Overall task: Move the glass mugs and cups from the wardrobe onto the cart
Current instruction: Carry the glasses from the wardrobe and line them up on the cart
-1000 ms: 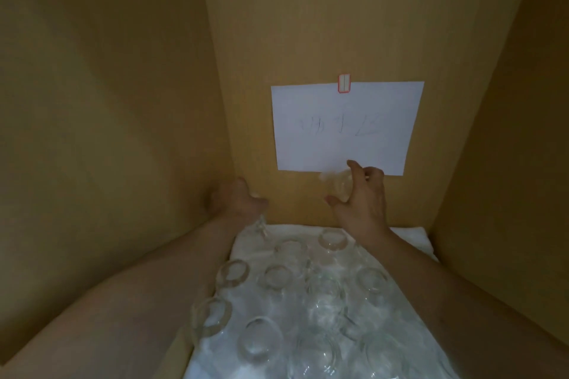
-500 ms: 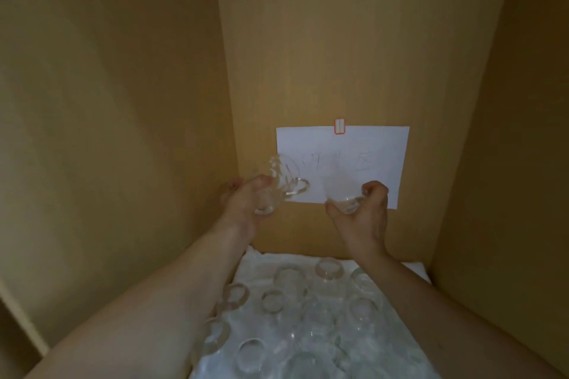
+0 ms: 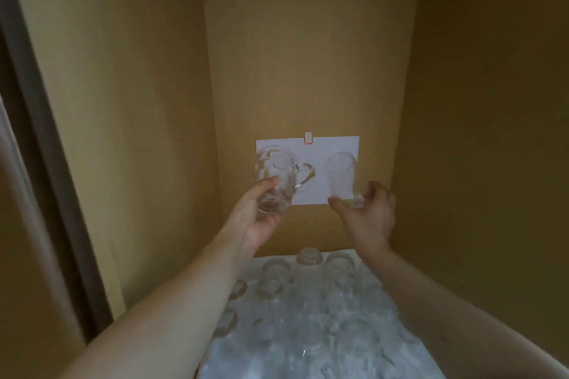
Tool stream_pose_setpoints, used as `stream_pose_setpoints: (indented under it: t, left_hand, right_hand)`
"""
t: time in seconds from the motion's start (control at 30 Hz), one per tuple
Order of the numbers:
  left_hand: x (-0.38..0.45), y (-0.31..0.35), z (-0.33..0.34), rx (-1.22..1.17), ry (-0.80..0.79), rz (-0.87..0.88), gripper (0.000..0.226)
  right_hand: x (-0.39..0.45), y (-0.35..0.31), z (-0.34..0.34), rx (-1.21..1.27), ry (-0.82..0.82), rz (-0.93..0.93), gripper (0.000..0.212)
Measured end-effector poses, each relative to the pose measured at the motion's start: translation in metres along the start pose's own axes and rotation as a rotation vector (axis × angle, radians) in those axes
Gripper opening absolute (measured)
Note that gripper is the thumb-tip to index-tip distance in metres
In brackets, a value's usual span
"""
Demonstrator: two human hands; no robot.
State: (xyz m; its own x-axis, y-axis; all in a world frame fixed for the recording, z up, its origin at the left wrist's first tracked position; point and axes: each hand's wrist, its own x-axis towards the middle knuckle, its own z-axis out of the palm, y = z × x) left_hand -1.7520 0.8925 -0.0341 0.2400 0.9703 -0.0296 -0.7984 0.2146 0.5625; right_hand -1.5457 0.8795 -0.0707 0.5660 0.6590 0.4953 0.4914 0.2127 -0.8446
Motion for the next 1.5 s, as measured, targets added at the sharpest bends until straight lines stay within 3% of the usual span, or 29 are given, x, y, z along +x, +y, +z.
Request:
stream_pose_setpoints:
  t: [0.07, 0.2, 0.33, 0.43, 0.53, 0.8, 0.93, 1.1, 1.27, 1.5]
  left_hand:
    - [-0.014, -0.005, -0.006, -0.055, -0.065, -0.064, 0.032]
    - [-0.043, -0.017, -0.011, -0.032, -0.032, -0.076, 0.06]
    - [-0.065, -0.032, -0.012, 0.153, -0.032, -0.159, 0.051]
    - [-0.08, -0.044, -0.006, 0.281, -0.13, -0.199, 0.038]
    - [-0.095, -0.061, 0.0, 0.336, -0.232, -0.257, 0.058]
    - [-0.119, -0.125, 0.04, 0.177, -0.524, -0.459, 0.07]
    - [-0.135, -0.174, 0.076, 0.264, -0.614, -0.499, 0.091]
    - [-0.165, -0.25, 0.127, 0.337, -0.733, -0.588, 0.077]
    - [-0.21, -0.336, 0.176, 0.421, -0.73, -0.649, 0.092]
    - [-0.265, -0.447, 0.242, 0.487, -0.92, -0.709, 0.084]
  right_hand:
    - [-0.023, -0.005, -0.017, 0.021, 0.054, -0.003, 0.093]
    - [-0.062, -0.012, -0.052, 0.006, 0.089, 0.02, 0.088]
    - [-0.095, -0.017, -0.083, -0.146, 0.078, 0.101, 0.087]
    - [-0.116, -0.021, -0.107, -0.232, 0.118, 0.138, 0.094]
    - [-0.131, -0.019, -0.133, -0.224, 0.163, 0.161, 0.09]
    - [-0.16, -0.006, -0.212, -0.086, 0.403, 0.117, 0.101]
    - [-0.161, 0.01, -0.271, -0.102, 0.491, 0.088, 0.099]
    - [-0.171, 0.028, -0.356, -0.154, 0.568, 0.071, 0.095]
    - [-0.19, 0.054, -0.456, -0.204, 0.665, 0.098, 0.086]
    - [-0.214, 0.092, -0.589, -0.315, 0.748, 0.182, 0.098]
